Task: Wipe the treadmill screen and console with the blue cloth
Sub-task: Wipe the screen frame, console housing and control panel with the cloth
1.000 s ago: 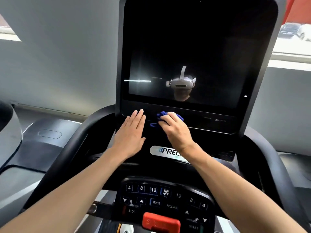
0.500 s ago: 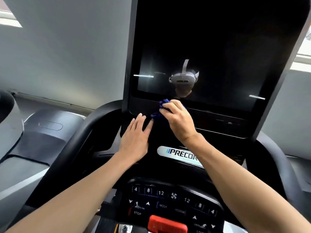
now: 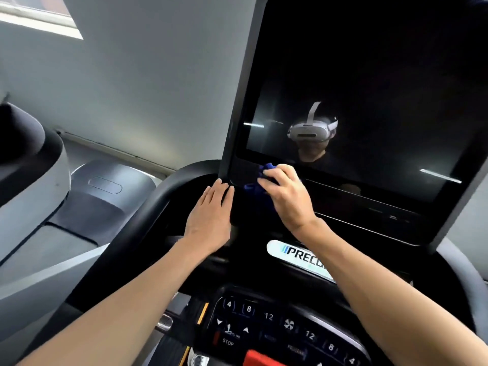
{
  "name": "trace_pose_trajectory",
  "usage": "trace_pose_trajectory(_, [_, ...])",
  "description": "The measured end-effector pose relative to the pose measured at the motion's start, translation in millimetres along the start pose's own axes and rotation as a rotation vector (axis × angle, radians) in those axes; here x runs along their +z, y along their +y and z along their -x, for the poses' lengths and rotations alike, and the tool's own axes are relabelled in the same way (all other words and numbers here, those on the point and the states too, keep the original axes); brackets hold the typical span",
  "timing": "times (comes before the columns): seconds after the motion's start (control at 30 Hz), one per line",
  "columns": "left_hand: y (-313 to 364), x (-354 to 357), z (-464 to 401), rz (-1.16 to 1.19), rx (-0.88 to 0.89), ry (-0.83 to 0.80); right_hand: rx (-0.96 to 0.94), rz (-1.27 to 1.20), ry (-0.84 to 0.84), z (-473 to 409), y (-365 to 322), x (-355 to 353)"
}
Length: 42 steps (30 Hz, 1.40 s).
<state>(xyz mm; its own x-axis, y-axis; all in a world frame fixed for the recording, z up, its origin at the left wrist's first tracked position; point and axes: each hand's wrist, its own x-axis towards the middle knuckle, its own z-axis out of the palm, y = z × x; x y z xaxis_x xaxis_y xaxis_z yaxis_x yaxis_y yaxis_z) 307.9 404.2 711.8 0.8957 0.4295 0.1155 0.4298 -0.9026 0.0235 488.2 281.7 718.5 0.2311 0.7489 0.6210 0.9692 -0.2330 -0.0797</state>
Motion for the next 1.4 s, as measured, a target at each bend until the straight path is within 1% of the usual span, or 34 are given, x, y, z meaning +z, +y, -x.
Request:
trace_pose_trajectory(0.07, [-10.4, -4.7, -0.8, -0.016, -0.035, -0.011, -0.03, -0.009, -0.02, -31.0, -25.7, 19.0])
trace_pose_trajectory(0.17, [-14.0, -11.1, -2.2, -0.014, -0.049, -0.012, -0.047, -0.024, -0.045, -34.9, -33.3, 21.1])
trace_pose_trajectory(0.23, [-8.7, -13.7, -5.4, -0.016, -0.009, -0.039, -0.004, -0.011, -0.064, -22.7, -21.9, 6.4])
trace_pose_trajectory(0.3, [0.1, -15.5, -9.5, -0.014, 0.035, -0.05, 0.064, 0.021, -0.04, -4.9, -8.2, -11.1])
trace_pose_trajectory(0.37, [11.7, -17.9, -12.1, 0.001, 0.062, -0.036, 0.13, 0.091, -0.021, 18.9, 9.7, -29.9])
trace_pose_trajectory(0.5, [27.0, -18.2, -3.6, 0.031, 0.116, -0.007, 0.255, 0.225, -0.036, 81.6, 45.5, -72.8])
trace_pose_trajectory(0.57, [28.0, -17.3, 2.4, 0.056, 0.123, 0.006, 0.314, 0.259, -0.031, 101.4, 56.4, -89.1])
trace_pose_trajectory(0.63, [25.7, -17.1, 9.9, 0.085, 0.103, 0.009, 0.324, 0.268, -0.019, 104.8, 59.3, -92.0])
trace_pose_trajectory(0.73, [20.5, -18.6, 18.7, 0.095, 0.076, 0.003, 0.231, 0.218, -0.007, 79.2, 43.1, -77.6])
trace_pose_trajectory(0.9, [9.3, -21.2, 20.3, 0.076, 0.031, -0.024, 0.038, 0.135, -0.025, -15.7, -19.1, -21.0])
trace_pose_trajectory(1.0, [1.4, -22.3, 22.4, 0.071, -0.007, -0.033, 0.032, 0.111, -0.086, -53.3, -40.3, 11.0])
trace_pose_trajectory(1.1, [-7.3, -24.9, 24.8, 0.06, -0.039, -0.064, -0.007, 0.088, -0.149, -44.5, -35.5, 17.1])
trace_pose_trajectory(1.2, [-11.3, -24.2, 30.7, 0.083, -0.048, -0.095, -0.121, 0.093, -0.18, -7.5, -18.7, 5.2])
trace_pose_trajectory(1.27, [-11.6, -22.1, 35.0, 0.121, -0.049, -0.123, -0.143, 0.106, -0.193, 23.1, -6.2, -8.6])
trace_pose_trajectory(1.33, [-8.4, -20.0, 38.4, 0.202, -0.071, -0.154, -0.049, 0.092, -0.174, 50.1, -0.6, -25.1])
trace_pose_trajectory(1.4, [1.9, -23.3, 40.9, 0.368, -0.122, -0.153, 0.141, 0.0, -0.129, 67.6, -8.2, -43.3])
